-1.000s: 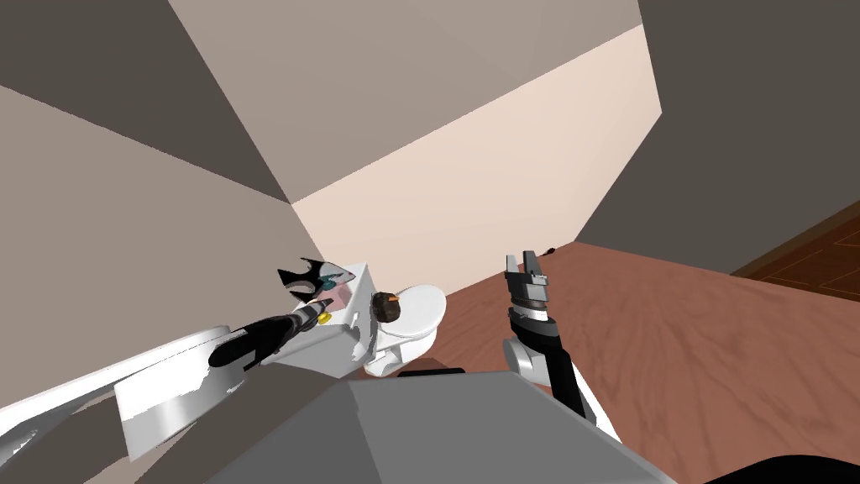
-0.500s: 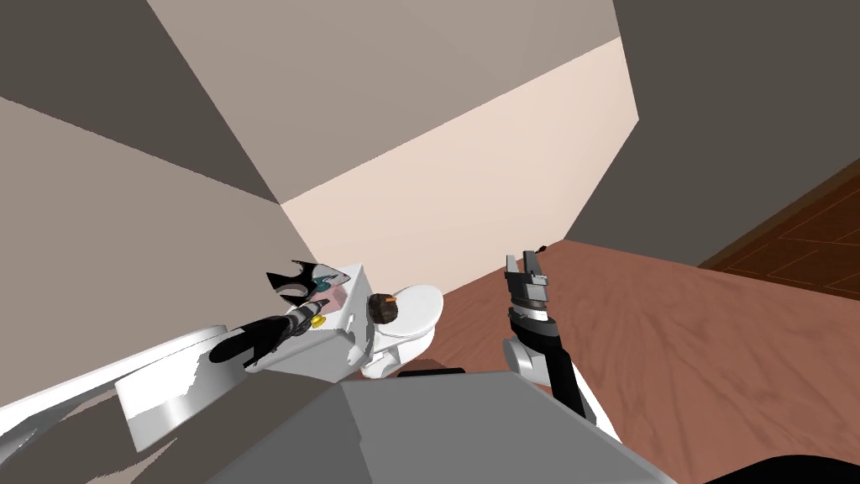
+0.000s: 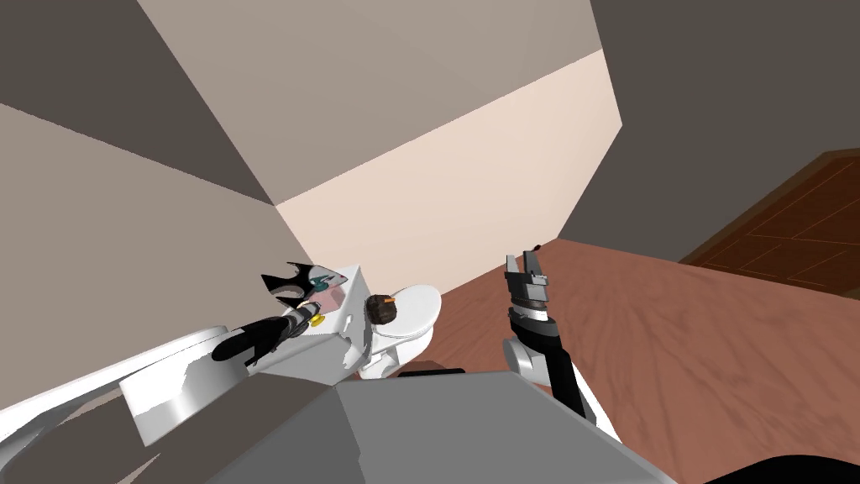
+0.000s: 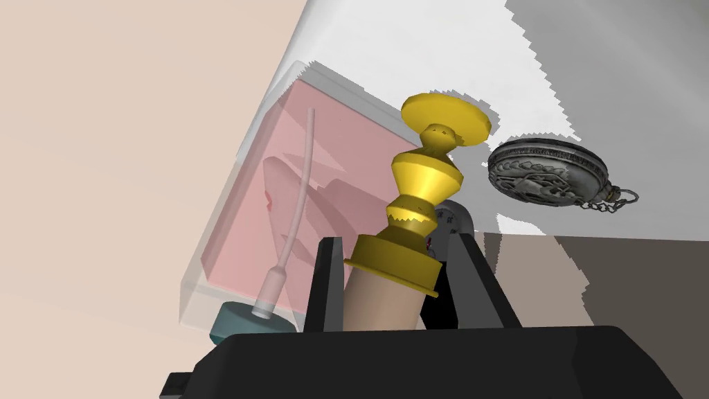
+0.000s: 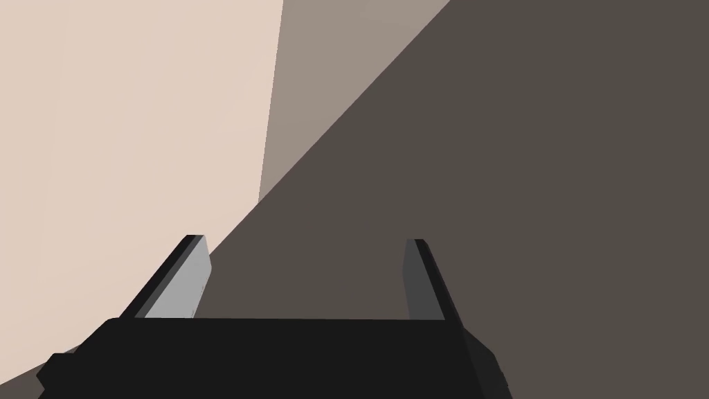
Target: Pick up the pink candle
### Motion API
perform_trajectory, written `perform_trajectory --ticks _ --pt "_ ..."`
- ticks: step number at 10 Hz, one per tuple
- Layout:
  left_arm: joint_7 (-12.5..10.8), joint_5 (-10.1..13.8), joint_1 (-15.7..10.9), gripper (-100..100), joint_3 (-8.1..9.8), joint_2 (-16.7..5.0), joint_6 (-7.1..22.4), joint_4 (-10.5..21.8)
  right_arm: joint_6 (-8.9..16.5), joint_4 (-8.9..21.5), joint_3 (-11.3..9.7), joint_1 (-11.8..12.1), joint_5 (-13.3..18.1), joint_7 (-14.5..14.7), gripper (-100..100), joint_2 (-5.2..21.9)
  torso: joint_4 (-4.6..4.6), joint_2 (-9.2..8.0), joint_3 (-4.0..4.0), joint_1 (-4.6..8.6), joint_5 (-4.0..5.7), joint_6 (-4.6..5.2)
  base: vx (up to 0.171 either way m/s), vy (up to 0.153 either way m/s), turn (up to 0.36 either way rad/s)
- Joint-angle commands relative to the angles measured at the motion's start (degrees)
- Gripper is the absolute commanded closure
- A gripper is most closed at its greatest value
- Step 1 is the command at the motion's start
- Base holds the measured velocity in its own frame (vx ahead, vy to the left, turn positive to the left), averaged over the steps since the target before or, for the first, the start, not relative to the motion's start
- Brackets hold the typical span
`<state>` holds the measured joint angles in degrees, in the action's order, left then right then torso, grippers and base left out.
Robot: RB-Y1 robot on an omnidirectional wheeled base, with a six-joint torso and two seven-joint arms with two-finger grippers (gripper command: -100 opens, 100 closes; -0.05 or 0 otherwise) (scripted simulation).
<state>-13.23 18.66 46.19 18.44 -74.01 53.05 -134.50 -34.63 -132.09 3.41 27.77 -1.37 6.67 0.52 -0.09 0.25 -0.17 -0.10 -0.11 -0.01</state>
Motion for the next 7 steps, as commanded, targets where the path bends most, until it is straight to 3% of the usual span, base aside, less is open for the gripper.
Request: perform_trajectory --ticks 1,3,4,5,7 --pt "0.0 0.0 0.0 100 0.0 0.0 0.0 0.0 0.0 0.0 0.0 0.0 0.0 0.0 0 0.0 0.0 0.0 0.0 0.0 0.0 0.0 0.0 0.0 0.0" --pt "0.0 -0.01 -0.02 100 0.02 0.0 -0.01 0.01 0.0 0.0 0.0 0.0 0.0 0.0 0 0.0 -0.01 -0.01 0.0 -0.02 -0.01 -0.02 0.0 0.0 0.0" --pt "-0.01 -0.01 -0.02 0 0.02 0.0 -0.01 0.01 0.0 0.0 0.0 0.0 0.0 0.0 0 0.0 -0.01 -0.01 0.0 -0.02 -0.01 -0.02 0.0 0.0 0.0" --pt "-0.51 -0.23 0.57 100 0.3 -0.52 0.92 -2.23 0.0 0.0 0.0 0.0 0.0 0.0 0 0.0 -0.01 -0.01 0.0 -0.02 -0.01 -0.02 0.025 0.023 0.204" --pt "-0.91 -0.32 1.18 100 0.76 -1.04 1.78 -4.34 0.0 0.0 0.01 0.01 0.0 0.0 0 0.0 -0.01 0.05 -0.03 -0.07 -0.02 -0.06 0.036 0.014 0.132"
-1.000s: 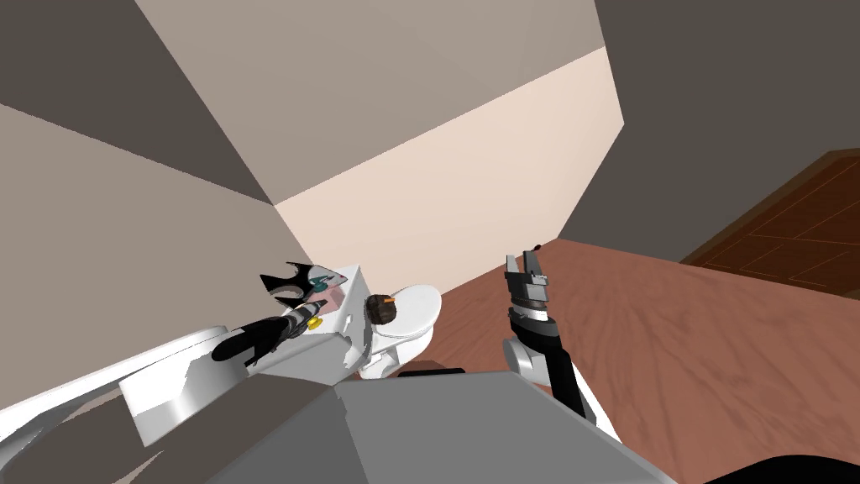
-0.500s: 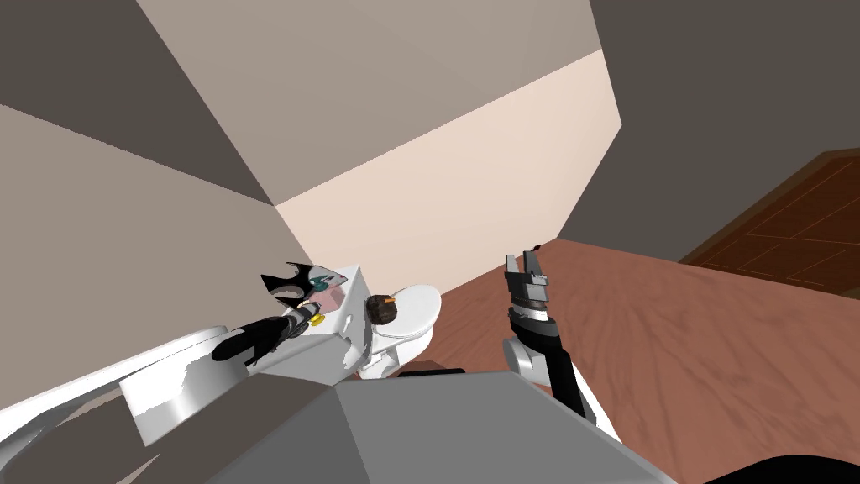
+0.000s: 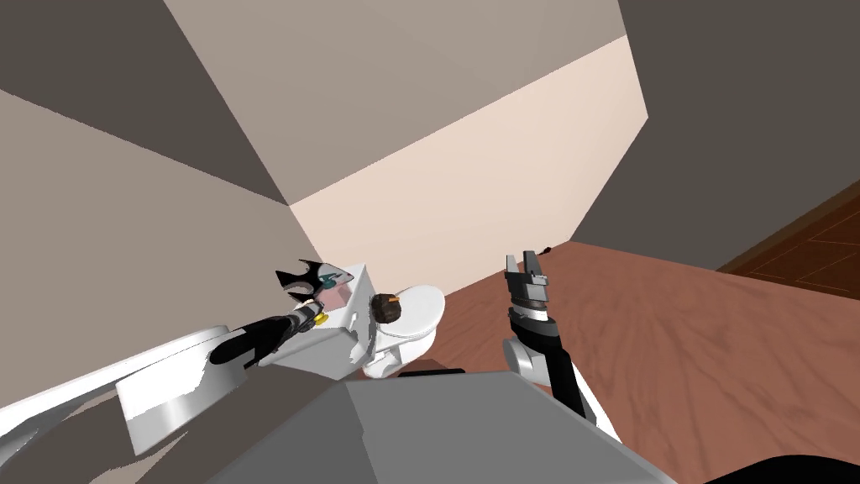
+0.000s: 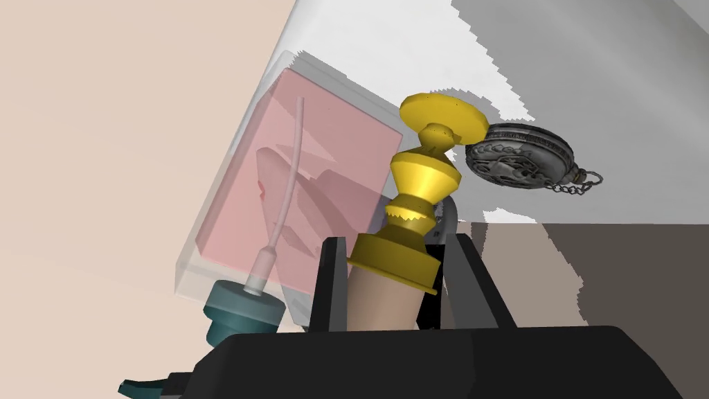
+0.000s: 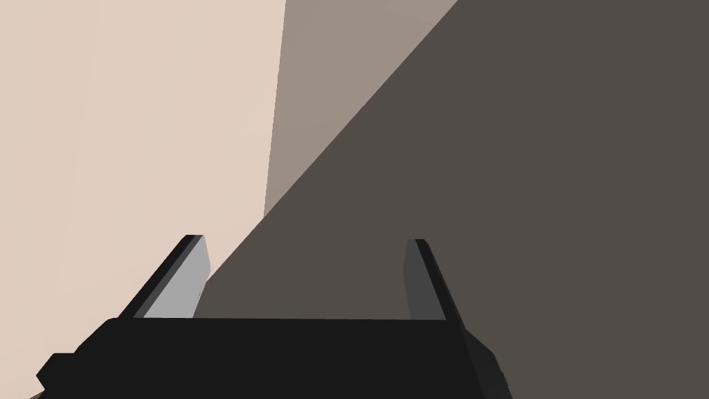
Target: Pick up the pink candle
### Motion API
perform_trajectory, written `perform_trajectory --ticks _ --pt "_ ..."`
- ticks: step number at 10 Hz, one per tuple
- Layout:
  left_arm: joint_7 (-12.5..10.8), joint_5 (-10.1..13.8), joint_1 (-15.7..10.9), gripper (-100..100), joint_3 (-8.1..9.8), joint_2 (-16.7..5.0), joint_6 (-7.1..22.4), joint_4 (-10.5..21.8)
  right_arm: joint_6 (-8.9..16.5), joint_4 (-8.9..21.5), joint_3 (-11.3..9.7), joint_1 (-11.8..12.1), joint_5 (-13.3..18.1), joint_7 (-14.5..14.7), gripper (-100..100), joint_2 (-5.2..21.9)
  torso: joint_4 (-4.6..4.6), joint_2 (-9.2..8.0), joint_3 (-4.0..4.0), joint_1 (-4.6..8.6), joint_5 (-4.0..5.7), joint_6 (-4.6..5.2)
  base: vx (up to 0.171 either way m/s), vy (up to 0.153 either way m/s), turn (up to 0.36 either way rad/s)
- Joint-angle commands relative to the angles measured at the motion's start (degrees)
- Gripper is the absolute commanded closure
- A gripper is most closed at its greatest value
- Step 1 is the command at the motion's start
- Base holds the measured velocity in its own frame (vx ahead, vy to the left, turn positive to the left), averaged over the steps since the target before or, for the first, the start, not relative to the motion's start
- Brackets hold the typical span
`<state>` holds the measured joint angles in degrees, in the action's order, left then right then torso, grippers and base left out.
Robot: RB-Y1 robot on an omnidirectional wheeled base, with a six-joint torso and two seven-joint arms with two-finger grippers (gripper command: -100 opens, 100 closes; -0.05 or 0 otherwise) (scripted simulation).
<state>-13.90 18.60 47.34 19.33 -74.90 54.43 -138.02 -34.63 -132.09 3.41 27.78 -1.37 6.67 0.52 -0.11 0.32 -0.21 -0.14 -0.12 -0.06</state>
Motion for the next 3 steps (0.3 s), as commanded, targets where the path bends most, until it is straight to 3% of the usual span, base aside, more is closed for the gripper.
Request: perform_trajectory --ticks 1,2,3 --pt "-0.51 -0.31 0.44 100 0.18 -0.49 0.97 -2.23 0.0 0.0 0.0 0.0 0.0 0.0 0 0.0 0.0 0.0 0.0 0.0 0.0 0.0 0.031 0.013 0.139" --pt "-0.16 -0.19 0.86 100 0.58 -0.07 0.4 -1.56 0.0 0.0 0.0 0.0 0.0 0.0 0 0.0 0.0 -0.02 0.01 0.01 0.0 -0.02 0.012 0.003 0.032" --pt "-0.19 -0.22 0.97 0 0.64 -0.06 0.5 -1.77 0.0 0.0 0.0 -0.01 0.0 0.0 0 0.0 0.0 -0.04 0.01 0.01 -0.01 0.03 0.0 0.0 0.0"
